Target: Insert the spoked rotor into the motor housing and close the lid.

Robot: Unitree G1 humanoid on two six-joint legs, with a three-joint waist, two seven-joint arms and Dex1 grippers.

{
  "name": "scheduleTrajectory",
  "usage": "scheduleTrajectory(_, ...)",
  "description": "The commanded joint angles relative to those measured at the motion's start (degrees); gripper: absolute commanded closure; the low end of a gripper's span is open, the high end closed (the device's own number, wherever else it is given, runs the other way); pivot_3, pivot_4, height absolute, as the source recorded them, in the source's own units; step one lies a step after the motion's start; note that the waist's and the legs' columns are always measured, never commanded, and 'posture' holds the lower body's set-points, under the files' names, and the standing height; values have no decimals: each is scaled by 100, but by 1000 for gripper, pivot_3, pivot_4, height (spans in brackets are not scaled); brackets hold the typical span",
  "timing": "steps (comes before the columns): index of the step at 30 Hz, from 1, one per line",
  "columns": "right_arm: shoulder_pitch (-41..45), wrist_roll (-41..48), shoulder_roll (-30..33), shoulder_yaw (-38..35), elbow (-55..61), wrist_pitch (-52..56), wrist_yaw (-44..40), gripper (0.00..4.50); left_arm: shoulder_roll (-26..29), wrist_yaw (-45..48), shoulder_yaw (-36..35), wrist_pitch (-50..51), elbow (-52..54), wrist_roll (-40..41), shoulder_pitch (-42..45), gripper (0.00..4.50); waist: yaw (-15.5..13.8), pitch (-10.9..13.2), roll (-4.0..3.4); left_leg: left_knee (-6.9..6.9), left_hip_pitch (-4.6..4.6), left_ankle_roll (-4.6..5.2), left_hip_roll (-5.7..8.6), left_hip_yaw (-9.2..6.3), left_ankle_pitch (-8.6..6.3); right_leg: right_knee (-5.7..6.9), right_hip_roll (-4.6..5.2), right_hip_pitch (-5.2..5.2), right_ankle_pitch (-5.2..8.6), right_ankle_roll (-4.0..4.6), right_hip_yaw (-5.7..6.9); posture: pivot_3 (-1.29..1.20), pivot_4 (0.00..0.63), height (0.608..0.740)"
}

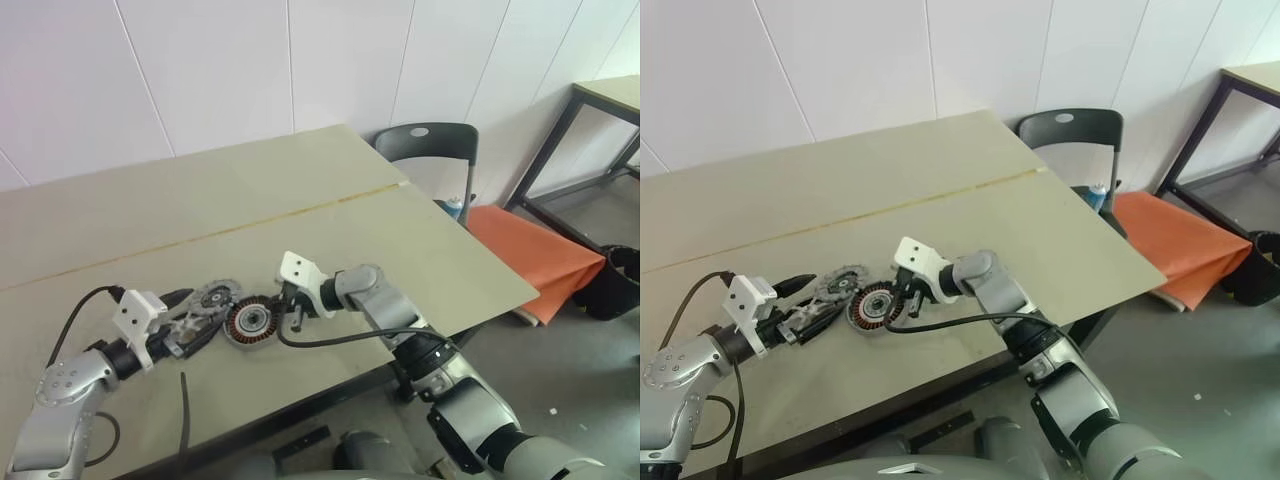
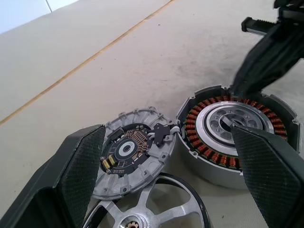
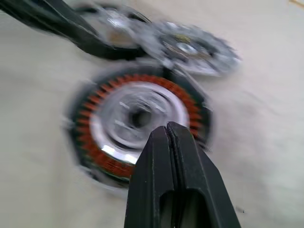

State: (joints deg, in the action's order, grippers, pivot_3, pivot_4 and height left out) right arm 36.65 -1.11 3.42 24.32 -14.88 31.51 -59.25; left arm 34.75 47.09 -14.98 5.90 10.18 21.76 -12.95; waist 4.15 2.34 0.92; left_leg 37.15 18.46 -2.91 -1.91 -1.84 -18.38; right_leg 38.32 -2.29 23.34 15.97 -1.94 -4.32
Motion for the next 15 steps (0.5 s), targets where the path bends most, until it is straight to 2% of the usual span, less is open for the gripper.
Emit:
scheduleTrajectory(1,84,318,18,-44,383,100,-129,4473,44,-37,-100,-77,122,-6,29,0,0,1,-1,0,0,0,0,-1,0,-1,0,0,0,0,0,0,0,740)
scheduleTrajectory(15,2,-495,122,789,-255,-815,713,4473,84,-37,-175,-53,156,39,5,0,9,4,-7,-1,-1,0,0,2,0,-3,0,0,1,0,0,0,0,740)
